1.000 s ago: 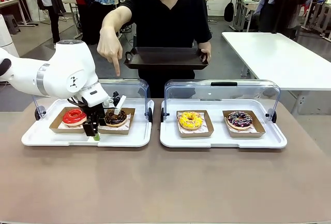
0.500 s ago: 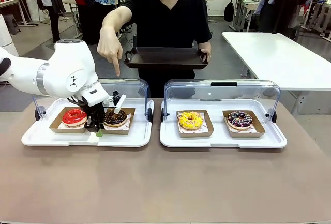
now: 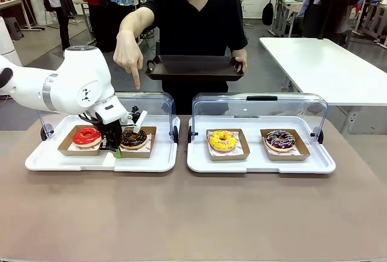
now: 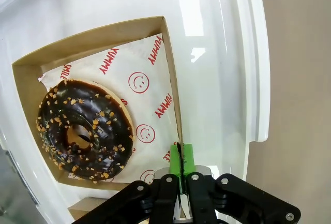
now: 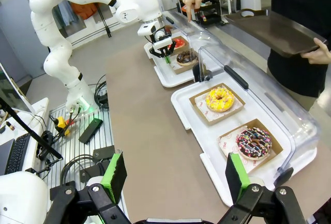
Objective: Provide the desired donut to the person.
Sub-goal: Pick up and lift the Paper togo box containing the Donut pointed at by the person.
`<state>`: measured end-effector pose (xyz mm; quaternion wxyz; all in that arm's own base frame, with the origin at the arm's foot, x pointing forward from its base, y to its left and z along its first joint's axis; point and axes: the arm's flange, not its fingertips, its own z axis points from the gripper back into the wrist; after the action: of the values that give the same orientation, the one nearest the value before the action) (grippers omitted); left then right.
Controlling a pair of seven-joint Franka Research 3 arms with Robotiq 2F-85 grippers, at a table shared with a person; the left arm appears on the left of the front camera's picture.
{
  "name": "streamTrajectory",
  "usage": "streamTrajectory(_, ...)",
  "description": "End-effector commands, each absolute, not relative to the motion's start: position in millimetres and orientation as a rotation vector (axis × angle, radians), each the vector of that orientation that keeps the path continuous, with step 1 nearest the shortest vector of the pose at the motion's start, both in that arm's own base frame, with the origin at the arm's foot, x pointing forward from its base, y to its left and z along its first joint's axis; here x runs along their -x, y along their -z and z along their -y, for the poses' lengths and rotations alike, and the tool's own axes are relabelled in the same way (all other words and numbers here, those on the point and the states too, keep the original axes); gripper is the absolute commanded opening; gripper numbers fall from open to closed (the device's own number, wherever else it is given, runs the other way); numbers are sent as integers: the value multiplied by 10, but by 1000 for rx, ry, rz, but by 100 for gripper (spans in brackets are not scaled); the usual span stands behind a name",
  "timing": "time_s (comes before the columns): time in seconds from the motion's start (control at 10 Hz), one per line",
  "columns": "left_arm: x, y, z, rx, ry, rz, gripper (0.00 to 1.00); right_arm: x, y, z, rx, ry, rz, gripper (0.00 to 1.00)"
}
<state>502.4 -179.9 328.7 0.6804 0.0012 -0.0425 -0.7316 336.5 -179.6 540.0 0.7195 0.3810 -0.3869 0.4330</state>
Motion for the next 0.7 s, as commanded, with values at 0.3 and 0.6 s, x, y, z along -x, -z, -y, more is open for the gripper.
streamTrajectory(0.3,-4809,-3548,1792,38,1658,51,0,-3370,-5403,1797,-857,-954,863,100)
streamTrajectory(0.6,-4187,-4428,1739,45,1631,88,0,-3370,-5403,1797,-857,-954,863,100)
